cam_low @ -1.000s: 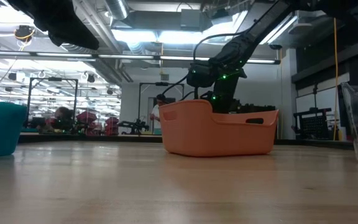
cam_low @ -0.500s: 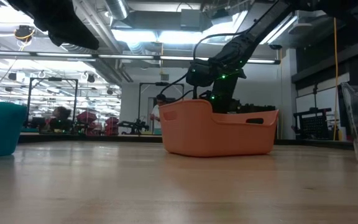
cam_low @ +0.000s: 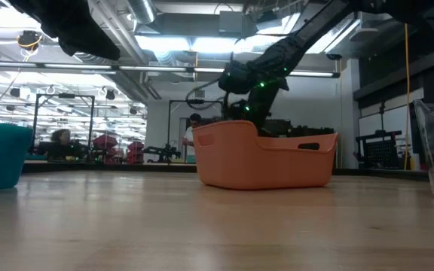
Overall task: Sort silverware by color (type)
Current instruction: Put the pink fork into the orange bin
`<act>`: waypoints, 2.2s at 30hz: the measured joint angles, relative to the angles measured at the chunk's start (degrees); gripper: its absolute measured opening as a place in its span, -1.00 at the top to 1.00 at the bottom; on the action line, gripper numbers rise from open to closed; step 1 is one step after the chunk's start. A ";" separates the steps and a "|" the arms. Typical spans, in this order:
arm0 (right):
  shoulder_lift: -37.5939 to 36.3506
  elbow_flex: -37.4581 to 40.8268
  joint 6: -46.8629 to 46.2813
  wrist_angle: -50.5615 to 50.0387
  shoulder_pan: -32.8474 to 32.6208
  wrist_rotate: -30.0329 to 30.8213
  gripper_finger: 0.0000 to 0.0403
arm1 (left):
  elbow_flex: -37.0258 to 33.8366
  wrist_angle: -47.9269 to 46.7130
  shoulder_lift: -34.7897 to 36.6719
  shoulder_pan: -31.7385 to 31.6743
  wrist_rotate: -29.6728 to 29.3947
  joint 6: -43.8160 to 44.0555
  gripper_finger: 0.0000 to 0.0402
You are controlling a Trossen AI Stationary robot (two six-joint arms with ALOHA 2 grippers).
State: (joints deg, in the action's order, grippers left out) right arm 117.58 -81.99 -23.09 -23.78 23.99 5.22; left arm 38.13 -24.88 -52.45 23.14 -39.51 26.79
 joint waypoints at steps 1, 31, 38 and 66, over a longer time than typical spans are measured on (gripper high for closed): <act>0.00 -1.01 0.64 -0.04 0.00 -0.57 0.98 | 0.00 0.00 0.00 0.01 0.00 0.00 0.65; -0.24 -49.78 20.35 -22.43 -11.00 -12.35 0.99 | 0.00 -0.02 0.00 0.02 0.20 -0.02 0.65; -1.70 -52.50 21.93 -32.06 -16.52 -12.35 0.99 | -0.02 -0.13 2.05 0.32 2.17 -0.46 0.65; -0.20 -47.00 27.89 -61.82 -29.27 -4.29 0.99 | -11.72 0.00 39.56 2.12 7.70 -18.05 0.65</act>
State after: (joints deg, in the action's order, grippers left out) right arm 117.38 -128.99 4.80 -85.60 -5.28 0.93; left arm 26.41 -24.88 -12.88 25.26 -31.81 8.73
